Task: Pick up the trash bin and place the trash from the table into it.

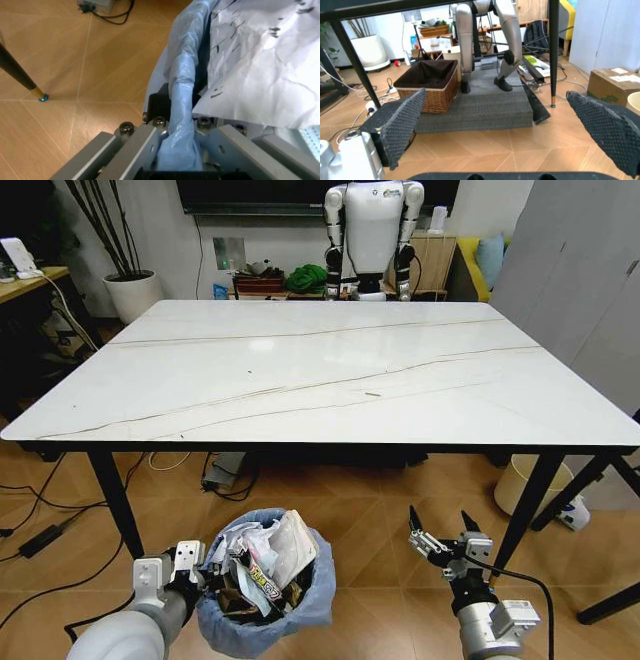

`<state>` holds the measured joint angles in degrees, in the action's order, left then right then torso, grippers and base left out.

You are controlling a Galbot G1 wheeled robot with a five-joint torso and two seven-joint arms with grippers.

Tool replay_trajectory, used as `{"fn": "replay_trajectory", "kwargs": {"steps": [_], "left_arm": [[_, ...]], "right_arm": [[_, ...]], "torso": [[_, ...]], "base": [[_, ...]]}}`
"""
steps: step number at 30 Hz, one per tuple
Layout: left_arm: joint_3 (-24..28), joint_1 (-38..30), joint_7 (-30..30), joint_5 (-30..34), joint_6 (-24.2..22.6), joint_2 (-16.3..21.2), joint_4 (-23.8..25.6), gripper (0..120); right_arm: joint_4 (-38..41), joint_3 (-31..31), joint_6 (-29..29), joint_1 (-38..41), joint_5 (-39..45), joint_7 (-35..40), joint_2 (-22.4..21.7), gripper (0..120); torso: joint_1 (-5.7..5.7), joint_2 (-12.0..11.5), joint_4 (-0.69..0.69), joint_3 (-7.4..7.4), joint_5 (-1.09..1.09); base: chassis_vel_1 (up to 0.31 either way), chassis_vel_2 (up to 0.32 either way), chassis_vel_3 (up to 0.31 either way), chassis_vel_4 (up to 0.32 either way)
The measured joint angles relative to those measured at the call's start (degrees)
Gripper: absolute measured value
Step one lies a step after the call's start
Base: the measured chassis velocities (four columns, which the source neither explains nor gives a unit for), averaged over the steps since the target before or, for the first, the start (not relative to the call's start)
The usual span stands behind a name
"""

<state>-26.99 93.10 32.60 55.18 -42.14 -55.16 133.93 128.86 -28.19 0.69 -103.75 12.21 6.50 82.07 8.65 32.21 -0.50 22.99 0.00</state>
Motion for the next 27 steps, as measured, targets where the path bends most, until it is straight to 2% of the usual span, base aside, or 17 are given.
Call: {"fn": "replay_trajectory", "kwargs": {"steps": [27], "left_arm": [[-0.22,-0.66,-1.17,0.08,0.00,-0.02,-0.96,0]], "right_arm": [[-0.08,0.26,0.19,0.02,-0.44,0.19,-0.10,100]], "torso": [[-2.55,-6.43,0.00,-3.85,0.00]], "base": [[0.000,0.000,0.000,0.000]]}}
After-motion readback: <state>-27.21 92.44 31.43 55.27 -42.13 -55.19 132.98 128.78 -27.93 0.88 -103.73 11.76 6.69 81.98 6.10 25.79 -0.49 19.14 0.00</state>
